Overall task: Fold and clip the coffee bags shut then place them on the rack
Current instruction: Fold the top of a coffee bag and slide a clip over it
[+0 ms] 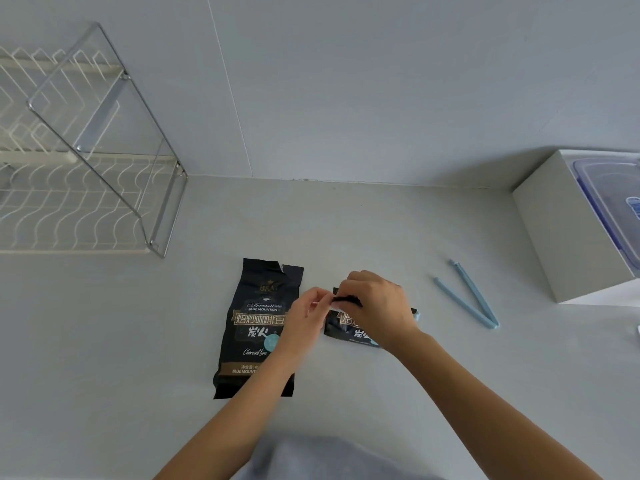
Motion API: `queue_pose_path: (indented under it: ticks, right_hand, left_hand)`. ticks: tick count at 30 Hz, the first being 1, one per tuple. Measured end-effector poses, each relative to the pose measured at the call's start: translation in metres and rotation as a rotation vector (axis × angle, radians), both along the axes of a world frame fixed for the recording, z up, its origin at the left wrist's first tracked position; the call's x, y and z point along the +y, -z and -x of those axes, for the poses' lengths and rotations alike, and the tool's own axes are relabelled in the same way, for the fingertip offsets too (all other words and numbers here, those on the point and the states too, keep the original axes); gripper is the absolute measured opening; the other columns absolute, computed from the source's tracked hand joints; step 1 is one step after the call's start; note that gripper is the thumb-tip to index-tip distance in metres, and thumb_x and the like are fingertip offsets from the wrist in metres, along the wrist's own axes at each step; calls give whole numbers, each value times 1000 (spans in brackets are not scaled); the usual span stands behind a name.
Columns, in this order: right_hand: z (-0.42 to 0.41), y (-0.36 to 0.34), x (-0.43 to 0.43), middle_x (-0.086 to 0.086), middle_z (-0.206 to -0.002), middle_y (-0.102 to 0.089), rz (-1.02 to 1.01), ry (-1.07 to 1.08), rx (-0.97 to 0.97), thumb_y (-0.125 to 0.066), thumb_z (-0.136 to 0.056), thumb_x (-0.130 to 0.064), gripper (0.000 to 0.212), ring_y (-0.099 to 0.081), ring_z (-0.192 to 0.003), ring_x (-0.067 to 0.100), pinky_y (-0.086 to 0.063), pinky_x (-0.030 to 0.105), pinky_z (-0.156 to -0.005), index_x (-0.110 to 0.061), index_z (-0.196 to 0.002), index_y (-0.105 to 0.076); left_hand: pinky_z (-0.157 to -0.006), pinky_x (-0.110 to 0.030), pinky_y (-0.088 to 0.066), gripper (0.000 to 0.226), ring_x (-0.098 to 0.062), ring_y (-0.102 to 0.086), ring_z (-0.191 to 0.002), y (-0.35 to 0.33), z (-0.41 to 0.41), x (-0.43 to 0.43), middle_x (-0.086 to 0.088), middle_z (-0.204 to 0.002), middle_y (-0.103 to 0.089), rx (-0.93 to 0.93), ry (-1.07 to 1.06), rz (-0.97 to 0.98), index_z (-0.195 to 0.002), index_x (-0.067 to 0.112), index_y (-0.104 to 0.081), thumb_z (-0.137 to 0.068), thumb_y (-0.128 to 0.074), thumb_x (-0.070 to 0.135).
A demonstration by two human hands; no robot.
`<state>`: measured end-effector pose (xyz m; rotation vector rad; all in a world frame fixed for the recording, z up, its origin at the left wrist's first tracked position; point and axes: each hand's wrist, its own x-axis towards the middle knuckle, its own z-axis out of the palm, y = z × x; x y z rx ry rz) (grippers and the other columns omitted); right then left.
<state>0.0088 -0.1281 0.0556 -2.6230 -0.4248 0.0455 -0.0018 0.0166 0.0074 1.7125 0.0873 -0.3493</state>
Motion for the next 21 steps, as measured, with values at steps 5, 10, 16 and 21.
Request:
queue_pose_path:
  ticks: [5,10,16,21]
  right_hand:
    - [10,-3,3,-6,-64,-62,-71,-18,-127,-69,-82,-28,19,-55,-61,14,-32,21,-48,-17,-66,-67]
    - [8,-4,4,-8,-62,-63,-129,-18,-165,-74,-77,-23,13,-54,-57,12,-29,17,-52,-20,-65,-70]
    - [5,-4,-10,-5,-74,-66,-38,-150,-46,-64,-86,-29,13,-60,-70,15,-39,23,-57,-22,-81,-74]
    - [-4,-13,-32,-15,-87,-63,-168,-14,22,-66,-82,-28,9,-54,-80,1,-40,17,-67,-29,-90,-70]
  left_hand:
    - [-75,-27,-39,18,-4,-48,-73,10,7,4,17,-74,-53,-30,25,39,-82,25,-59,-94,-49,33]
    - [-78,-25,-41,22,-8,-53,-84,14,6,4,1,-91,-56,-56,-3,53,-90,21,-58,-91,-50,42]
    - [-84,-30,-46,6,-16,-59,-95,16,3,3,-7,-100,-59,-37,69,-1,-94,19,-51,-94,-52,25]
    - [-84,-20,-41,16,-10,-56,-97,8,-10,3,4,-98,-59,-35,68,-94,-95,20,-55,-92,-47,6]
